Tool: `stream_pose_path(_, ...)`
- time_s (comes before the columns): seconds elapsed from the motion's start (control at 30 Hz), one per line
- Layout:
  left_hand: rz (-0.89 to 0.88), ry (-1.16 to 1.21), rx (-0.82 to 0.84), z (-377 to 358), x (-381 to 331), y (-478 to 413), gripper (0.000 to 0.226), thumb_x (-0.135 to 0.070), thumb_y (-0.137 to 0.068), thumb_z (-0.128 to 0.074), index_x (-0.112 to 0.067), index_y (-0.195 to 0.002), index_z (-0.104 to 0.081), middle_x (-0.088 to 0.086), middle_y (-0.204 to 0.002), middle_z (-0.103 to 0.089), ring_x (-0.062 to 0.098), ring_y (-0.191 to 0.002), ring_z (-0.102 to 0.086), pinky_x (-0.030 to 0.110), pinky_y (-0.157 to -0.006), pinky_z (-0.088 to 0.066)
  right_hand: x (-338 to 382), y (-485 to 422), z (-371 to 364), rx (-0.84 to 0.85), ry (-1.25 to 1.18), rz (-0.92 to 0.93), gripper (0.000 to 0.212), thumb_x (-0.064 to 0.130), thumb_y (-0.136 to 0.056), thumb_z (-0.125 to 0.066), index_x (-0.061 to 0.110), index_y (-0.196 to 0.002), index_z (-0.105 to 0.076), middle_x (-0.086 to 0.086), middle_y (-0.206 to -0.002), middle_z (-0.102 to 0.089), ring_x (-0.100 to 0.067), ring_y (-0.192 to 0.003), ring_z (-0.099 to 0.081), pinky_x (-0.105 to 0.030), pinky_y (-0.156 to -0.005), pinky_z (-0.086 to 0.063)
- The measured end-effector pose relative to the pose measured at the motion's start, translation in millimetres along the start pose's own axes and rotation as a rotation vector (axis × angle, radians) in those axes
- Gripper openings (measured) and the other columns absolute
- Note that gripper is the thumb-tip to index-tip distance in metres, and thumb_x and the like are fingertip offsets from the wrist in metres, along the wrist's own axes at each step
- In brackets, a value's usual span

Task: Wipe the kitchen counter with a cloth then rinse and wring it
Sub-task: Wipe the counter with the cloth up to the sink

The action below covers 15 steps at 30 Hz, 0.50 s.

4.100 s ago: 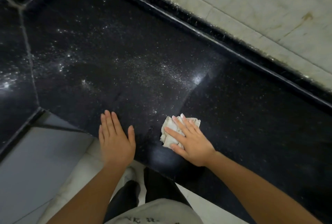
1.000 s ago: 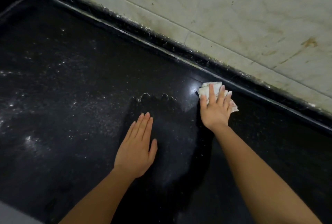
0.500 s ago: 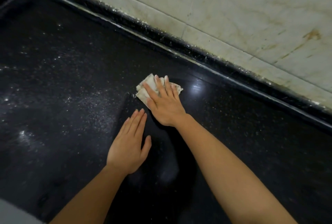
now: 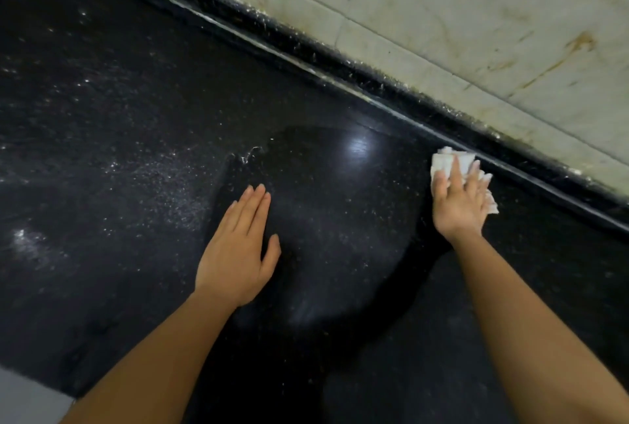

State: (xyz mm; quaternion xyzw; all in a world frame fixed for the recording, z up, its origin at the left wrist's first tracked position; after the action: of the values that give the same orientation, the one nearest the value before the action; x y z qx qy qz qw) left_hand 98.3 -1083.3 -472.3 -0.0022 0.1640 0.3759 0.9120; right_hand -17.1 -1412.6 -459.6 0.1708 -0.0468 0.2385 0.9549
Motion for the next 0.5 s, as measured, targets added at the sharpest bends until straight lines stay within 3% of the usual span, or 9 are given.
stream_pose_path(0.23, -0.007, 0.023, -0.013, 1.4, -0.4, -1.7, 0.064, -0.038, -0.096, -0.027, -0.004, -0.149, -0.019, 0.007, -0.158, -0.015, 0.018, -0.146, -0.008, 0.033, -0.117, -0.007, 62.5, -16.7, -13.9, -0.054, -0.125, -0.368, 0.059, 0.042, -0.103, -0.013, 0.019, -0.154, 0.004, -0.018, -0.158, 0.017, -0.040, -0.144, 0.018, -0.050, -0.116, 0.010)
stream_pose_path(0.5, -0.005, 0.019, -0.036, 2.1, -0.6, -1.1, 0.064, -0.036, -0.095, -0.031, -0.001, -0.147, -0.023, 0.011, -0.156, -0.020, 0.020, -0.146, -0.012, 0.036, -0.116, -0.011, 220.3, -9.5, -47.0, 0.051, -0.126, -0.101, 0.072, 0.045, -0.101, -0.020, 0.004, -0.151, 0.012, -0.025, -0.155, 0.020, -0.046, -0.141, 0.020, -0.053, -0.114, 0.012)
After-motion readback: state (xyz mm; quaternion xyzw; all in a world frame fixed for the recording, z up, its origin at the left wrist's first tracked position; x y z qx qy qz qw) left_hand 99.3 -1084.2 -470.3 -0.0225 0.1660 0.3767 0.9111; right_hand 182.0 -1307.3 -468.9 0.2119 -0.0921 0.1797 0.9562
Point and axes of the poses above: each hand's wrist, its own y-axis away from the middle knuckle, its own z-axis out of the back of the hand, x = y × z, the point moved 5 cm from there along -y, towards the middle knuckle
